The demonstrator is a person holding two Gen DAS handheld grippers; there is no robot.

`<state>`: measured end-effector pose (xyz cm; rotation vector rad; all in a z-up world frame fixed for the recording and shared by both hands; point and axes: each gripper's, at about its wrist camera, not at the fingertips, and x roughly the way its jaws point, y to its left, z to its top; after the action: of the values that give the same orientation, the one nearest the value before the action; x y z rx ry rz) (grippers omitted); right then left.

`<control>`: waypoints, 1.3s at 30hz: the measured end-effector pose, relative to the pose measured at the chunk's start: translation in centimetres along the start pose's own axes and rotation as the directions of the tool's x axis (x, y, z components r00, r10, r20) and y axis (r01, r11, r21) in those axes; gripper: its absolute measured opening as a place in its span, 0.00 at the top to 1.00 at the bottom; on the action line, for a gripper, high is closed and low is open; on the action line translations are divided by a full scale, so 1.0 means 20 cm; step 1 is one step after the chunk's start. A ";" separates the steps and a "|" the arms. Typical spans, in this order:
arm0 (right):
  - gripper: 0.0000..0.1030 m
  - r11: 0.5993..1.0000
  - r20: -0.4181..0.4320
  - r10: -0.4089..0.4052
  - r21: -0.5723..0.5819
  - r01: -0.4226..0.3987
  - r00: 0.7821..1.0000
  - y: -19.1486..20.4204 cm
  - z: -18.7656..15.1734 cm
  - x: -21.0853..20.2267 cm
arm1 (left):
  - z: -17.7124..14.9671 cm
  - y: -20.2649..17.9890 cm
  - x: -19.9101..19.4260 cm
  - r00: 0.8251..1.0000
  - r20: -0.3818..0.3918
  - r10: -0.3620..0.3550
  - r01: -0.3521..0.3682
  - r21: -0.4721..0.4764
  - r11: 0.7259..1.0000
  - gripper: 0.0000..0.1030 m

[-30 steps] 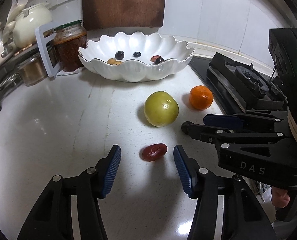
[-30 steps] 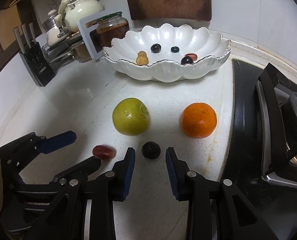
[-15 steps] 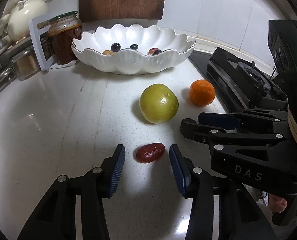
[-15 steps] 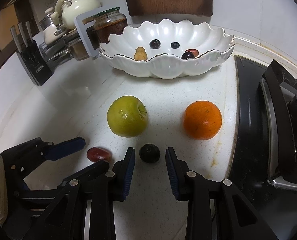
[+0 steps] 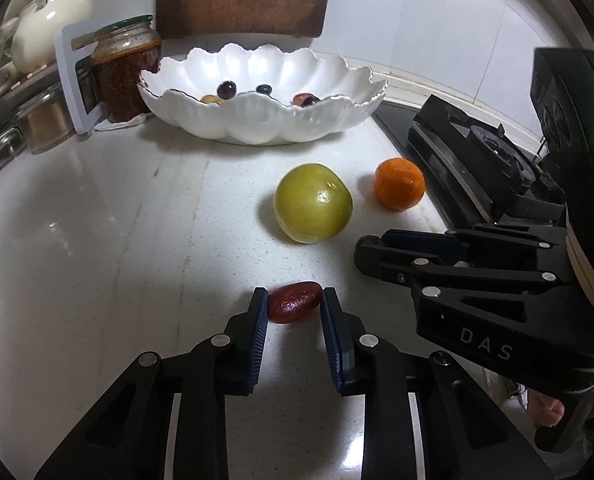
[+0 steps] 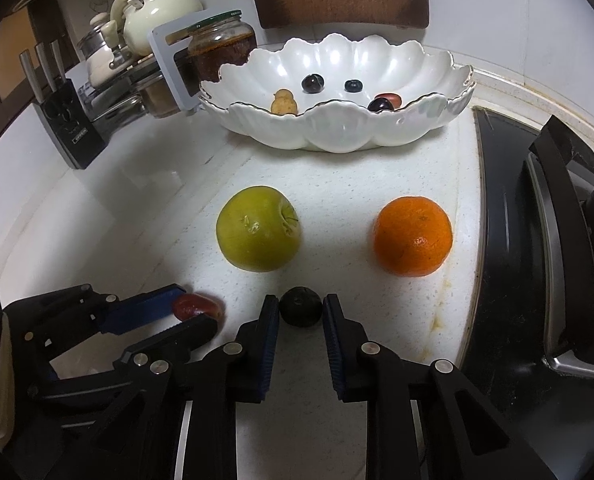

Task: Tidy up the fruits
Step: 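Grasp a black plum with the right tool while the left tool grasps a red date, then lift both held fruits and carry them toward the white bowl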

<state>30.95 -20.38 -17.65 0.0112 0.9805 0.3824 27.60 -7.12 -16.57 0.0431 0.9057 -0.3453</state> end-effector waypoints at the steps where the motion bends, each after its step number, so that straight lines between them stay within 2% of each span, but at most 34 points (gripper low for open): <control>1: 0.77 1.000 0.002 -0.002 -0.003 0.002 1.000 0.00 0.00 0.00 | 0.00 0.00 -0.01 1.000 0.003 0.001 -0.001 -0.001 1.000 0.74; 14: 0.77 1.000 0.036 -0.010 -0.025 0.011 0.999 0.05 -0.02 -0.11 | 0.04 0.02 -0.13 0.998 0.060 0.025 -0.024 -0.017 1.000 0.74; 23: 0.77 0.999 0.099 -0.031 -0.005 0.032 0.995 0.07 0.00 -0.24 | 0.09 0.07 -0.24 0.993 0.108 0.044 -0.037 -0.069 0.997 0.74; 32: 0.77 0.999 0.179 -0.048 0.014 0.046 0.983 0.09 0.05 -0.36 | 0.16 0.06 -0.34 0.984 0.167 0.056 -0.045 -0.067 0.997 0.74; 39: 0.77 0.998 0.253 -0.062 0.042 0.053 0.965 0.08 0.12 -0.46 | 0.25 0.04 -0.41 0.970 0.234 0.069 -0.057 -0.057 0.997 0.74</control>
<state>27.94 -21.46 -8.65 0.0616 0.7312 0.3018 26.92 -4.96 -7.16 -0.0150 0.6755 -0.2618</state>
